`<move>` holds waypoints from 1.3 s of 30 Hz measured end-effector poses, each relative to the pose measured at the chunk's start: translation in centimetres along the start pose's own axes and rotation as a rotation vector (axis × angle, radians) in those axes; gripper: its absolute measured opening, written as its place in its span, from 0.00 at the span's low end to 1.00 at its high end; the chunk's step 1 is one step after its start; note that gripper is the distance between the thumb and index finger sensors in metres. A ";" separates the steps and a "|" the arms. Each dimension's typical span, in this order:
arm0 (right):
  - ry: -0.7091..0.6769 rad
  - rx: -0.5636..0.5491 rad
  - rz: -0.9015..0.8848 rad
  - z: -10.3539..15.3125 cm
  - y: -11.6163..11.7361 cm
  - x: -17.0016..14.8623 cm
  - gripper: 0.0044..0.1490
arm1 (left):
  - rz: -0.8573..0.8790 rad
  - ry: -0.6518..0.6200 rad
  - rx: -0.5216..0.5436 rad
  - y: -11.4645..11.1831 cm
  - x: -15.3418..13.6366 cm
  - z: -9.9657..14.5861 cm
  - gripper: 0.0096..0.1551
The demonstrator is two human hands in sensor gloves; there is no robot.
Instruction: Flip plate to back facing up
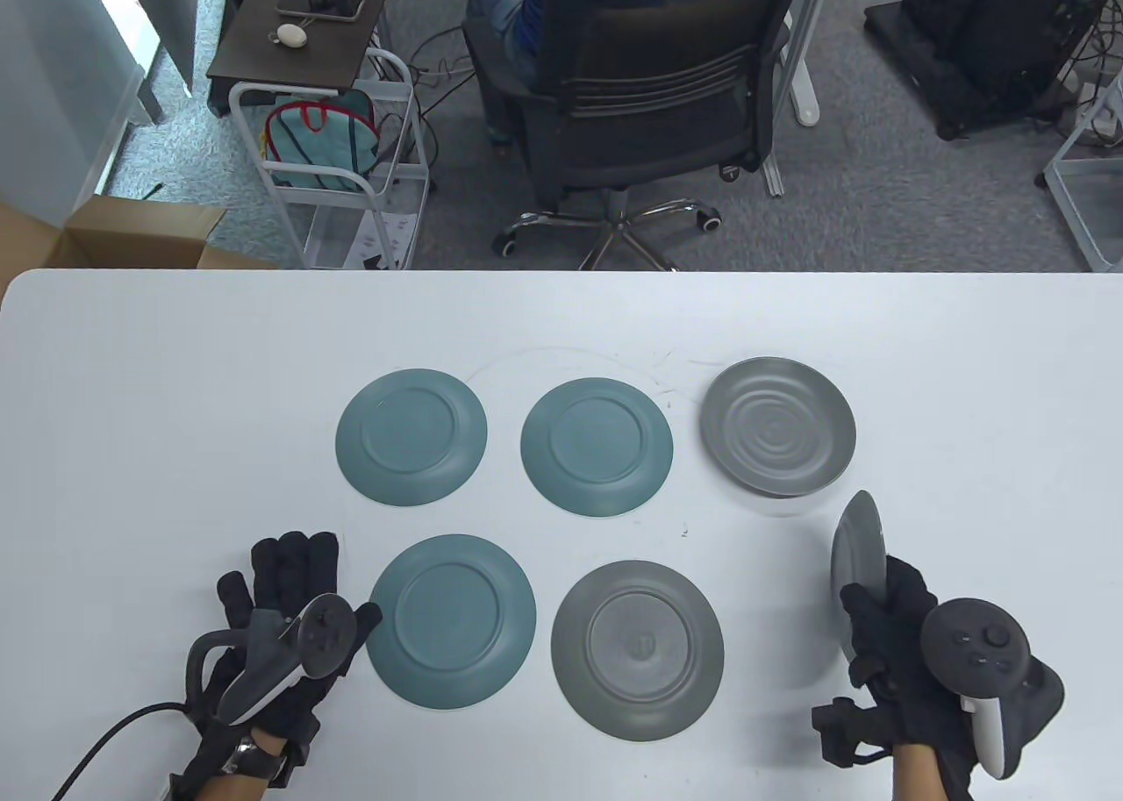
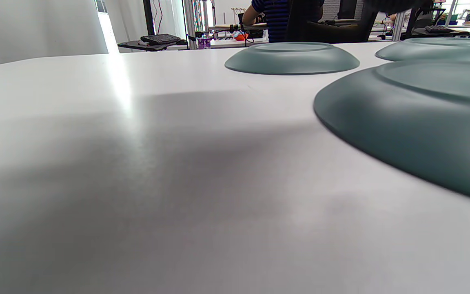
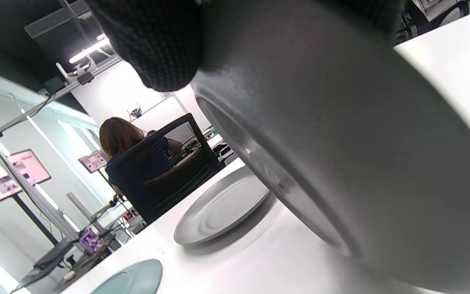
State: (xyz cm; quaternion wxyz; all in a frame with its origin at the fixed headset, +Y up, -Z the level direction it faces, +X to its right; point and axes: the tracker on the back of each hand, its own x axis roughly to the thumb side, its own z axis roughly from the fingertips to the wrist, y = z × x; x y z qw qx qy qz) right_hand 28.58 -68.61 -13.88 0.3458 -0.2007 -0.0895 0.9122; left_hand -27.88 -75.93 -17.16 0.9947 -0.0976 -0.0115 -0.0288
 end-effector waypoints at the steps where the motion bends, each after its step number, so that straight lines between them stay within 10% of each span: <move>1: 0.006 0.005 -0.019 0.0 0.0 -0.2 0.31 | -0.001 0.000 0.001 0.0 0.0 0.0 0.55; 39: 0.425 0.083 -0.145 -1.2 1.6 -9.9 0.52 | 0.008 0.002 0.012 0.1 -0.2 0.1 0.55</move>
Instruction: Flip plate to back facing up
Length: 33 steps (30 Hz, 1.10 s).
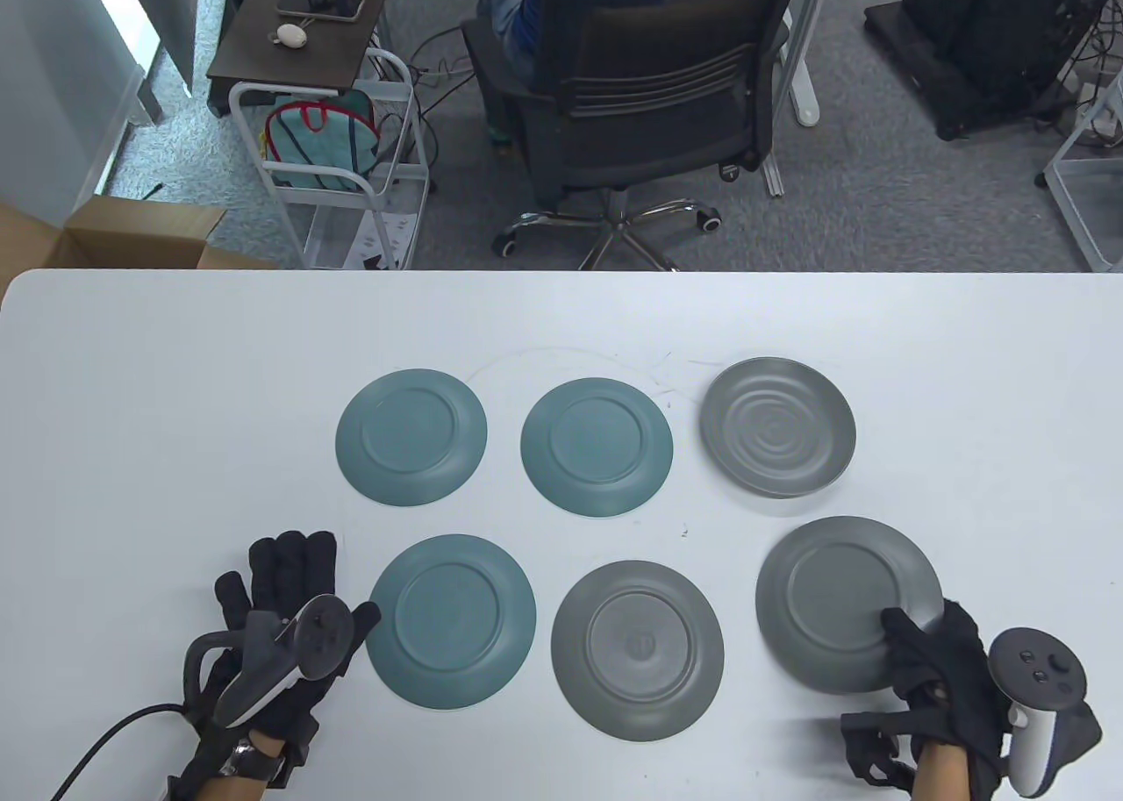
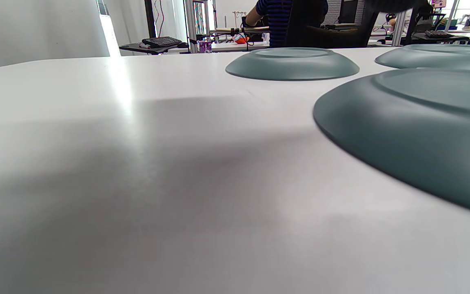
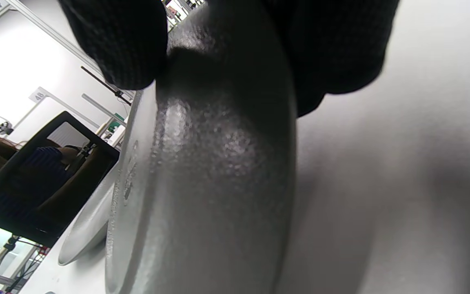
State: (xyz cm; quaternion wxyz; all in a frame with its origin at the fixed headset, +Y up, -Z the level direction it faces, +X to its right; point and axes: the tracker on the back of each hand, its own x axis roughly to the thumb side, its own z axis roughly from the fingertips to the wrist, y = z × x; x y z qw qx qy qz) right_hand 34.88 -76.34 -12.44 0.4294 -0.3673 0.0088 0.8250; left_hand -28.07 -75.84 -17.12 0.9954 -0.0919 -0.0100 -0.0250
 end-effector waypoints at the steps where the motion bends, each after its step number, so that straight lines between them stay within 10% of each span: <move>1: 0.007 0.001 0.009 -0.1 0.0 -0.1 0.52 | 0.000 0.000 0.000 0.0 0.0 0.0 0.55; 33: 0.032 -0.053 0.337 -1.0 1.2 -0.5 0.50 | -0.006 0.009 -0.014 0.0 -0.1 -0.1 0.55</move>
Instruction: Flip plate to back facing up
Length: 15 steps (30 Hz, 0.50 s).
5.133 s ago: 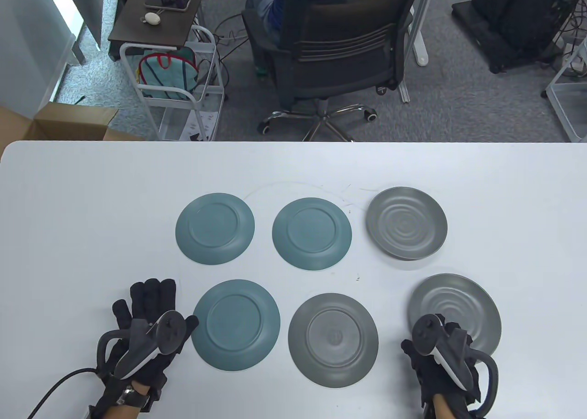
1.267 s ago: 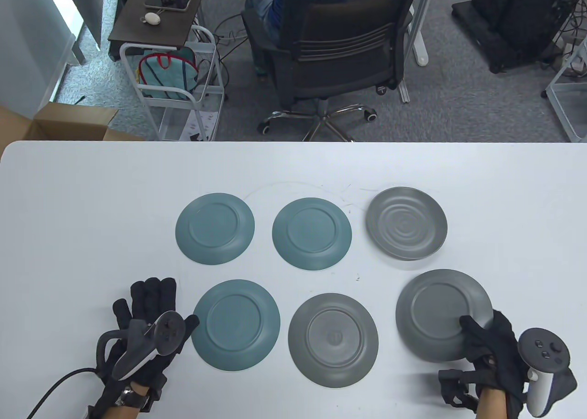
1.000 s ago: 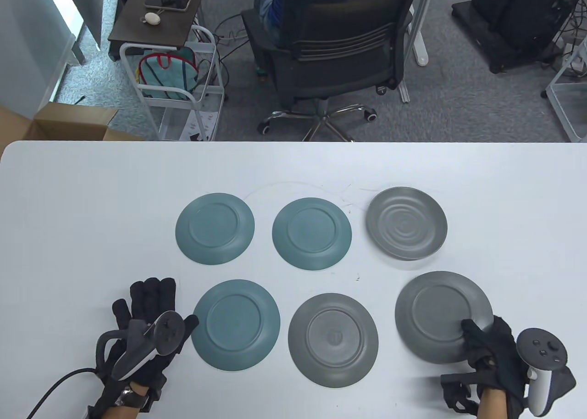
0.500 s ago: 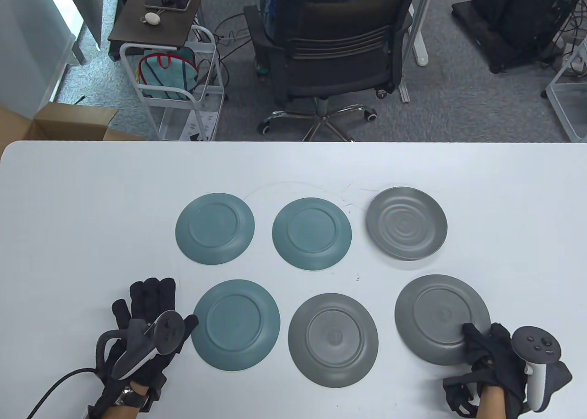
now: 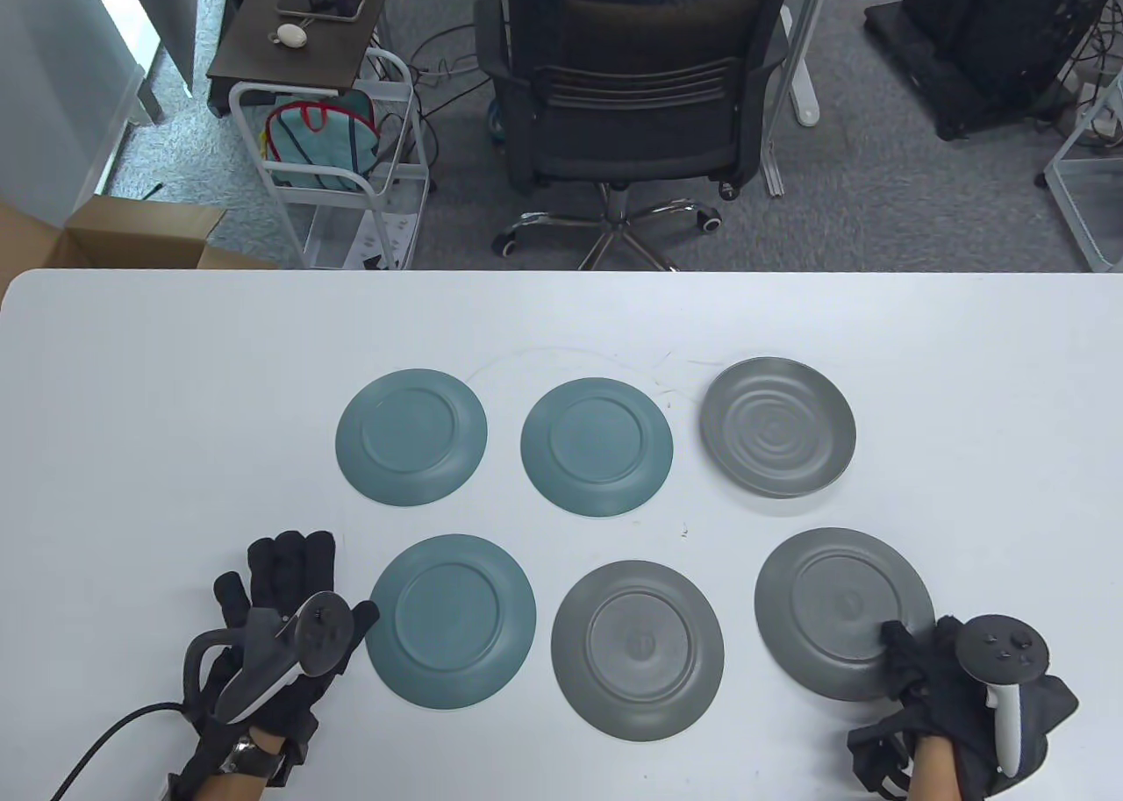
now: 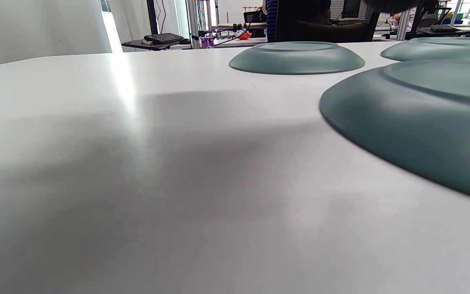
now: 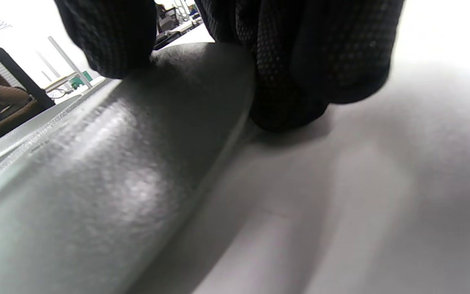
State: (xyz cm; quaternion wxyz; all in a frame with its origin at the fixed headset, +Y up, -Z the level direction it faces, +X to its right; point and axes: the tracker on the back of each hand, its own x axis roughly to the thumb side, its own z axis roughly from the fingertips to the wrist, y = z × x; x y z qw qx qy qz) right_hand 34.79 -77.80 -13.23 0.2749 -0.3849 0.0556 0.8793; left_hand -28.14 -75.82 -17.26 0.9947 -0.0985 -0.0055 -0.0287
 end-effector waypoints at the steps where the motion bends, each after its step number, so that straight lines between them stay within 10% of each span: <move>1: -0.007 -0.010 0.024 0.1 0.0 0.1 0.50 | 0.000 0.000 0.000 0.0 0.0 0.0 0.55; 15: -0.019 -0.016 0.142 0.3 0.2 1.1 0.49 | 0.000 0.000 -0.008 0.0 0.0 -0.1 0.55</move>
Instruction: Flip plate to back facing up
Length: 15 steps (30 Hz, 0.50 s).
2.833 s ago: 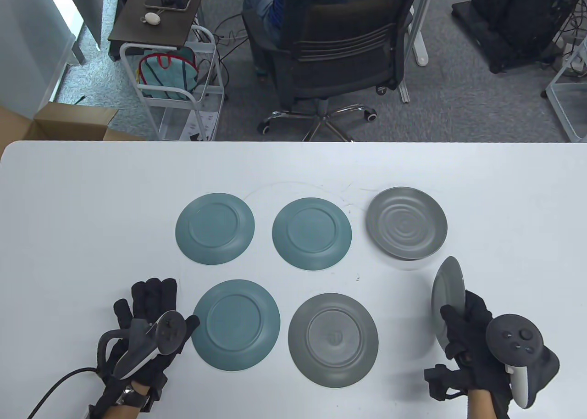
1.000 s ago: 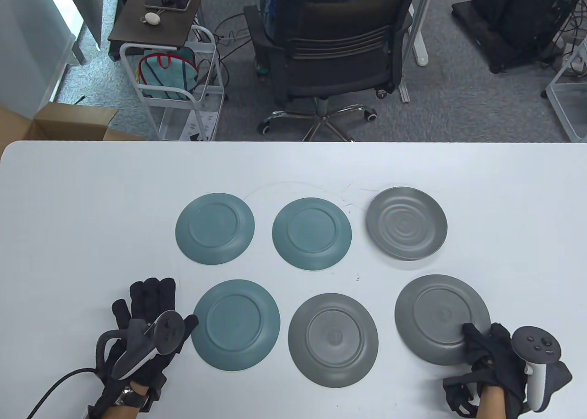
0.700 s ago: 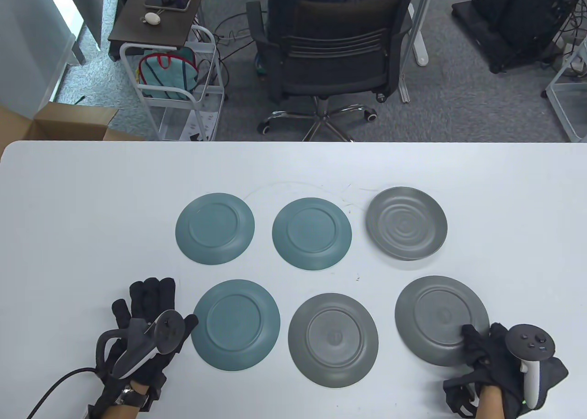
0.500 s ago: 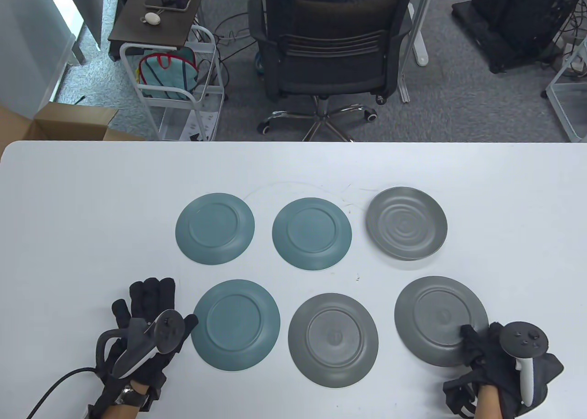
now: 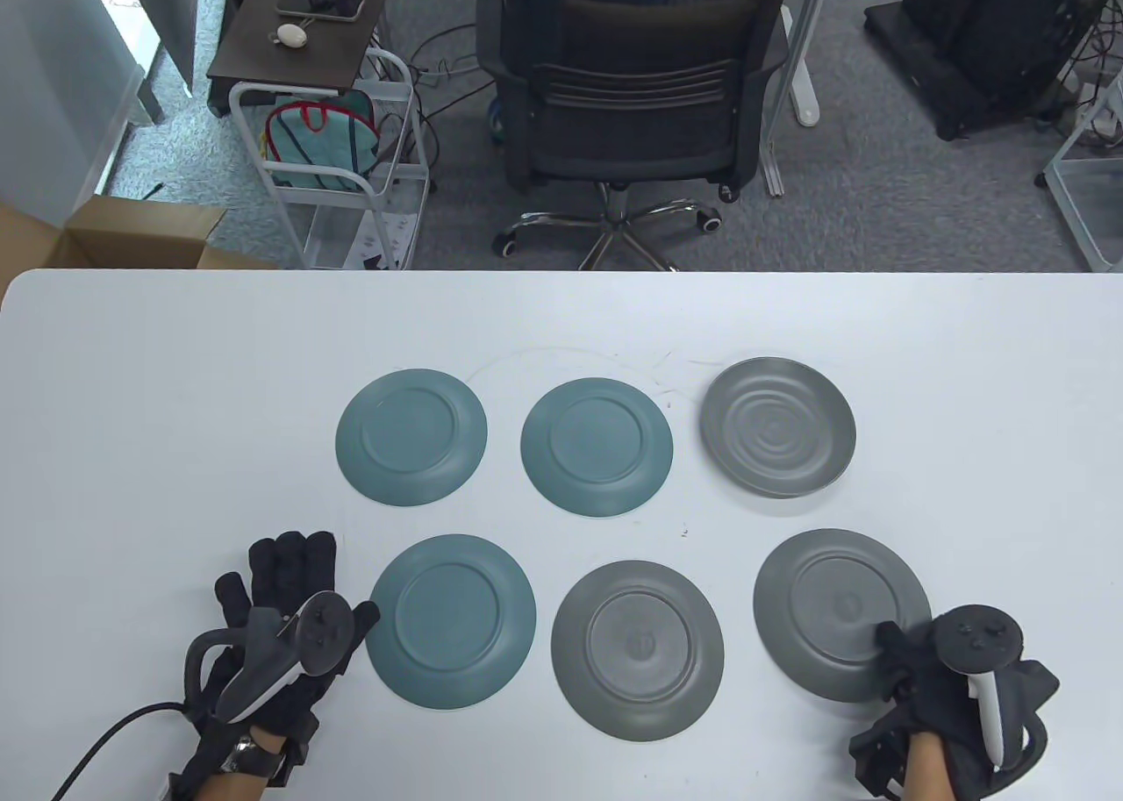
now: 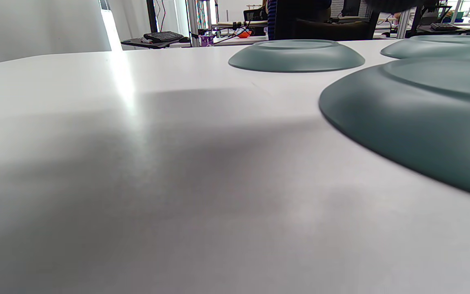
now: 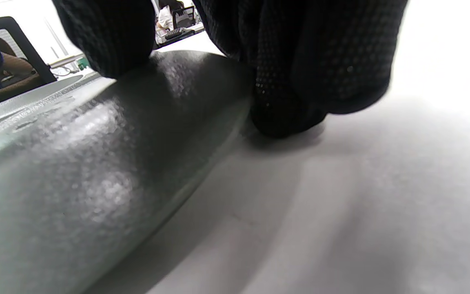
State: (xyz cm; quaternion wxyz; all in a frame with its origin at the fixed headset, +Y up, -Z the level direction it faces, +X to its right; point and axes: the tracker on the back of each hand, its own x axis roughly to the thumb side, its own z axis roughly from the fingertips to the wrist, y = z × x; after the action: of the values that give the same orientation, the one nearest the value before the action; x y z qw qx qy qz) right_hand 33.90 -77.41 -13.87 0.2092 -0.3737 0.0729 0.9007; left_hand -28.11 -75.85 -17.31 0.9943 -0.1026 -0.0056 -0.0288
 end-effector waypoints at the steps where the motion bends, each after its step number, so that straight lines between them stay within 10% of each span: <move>1: 0.002 0.000 0.025 0.0 0.1 0.1 0.49 | 0.000 0.000 0.000 0.0 0.0 0.0 0.55; 15: -0.081 -0.060 0.218 0.6 0.4 1.9 0.50 | -0.001 -0.003 0.009 0.1 0.0 0.0 0.55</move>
State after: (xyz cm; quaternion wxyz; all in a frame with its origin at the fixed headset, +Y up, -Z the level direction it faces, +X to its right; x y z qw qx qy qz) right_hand 32.19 -76.96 -14.77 0.1016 -0.3327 0.0777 0.9343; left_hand -28.12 -75.79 -17.28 0.9947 -0.0982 -0.0071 -0.0290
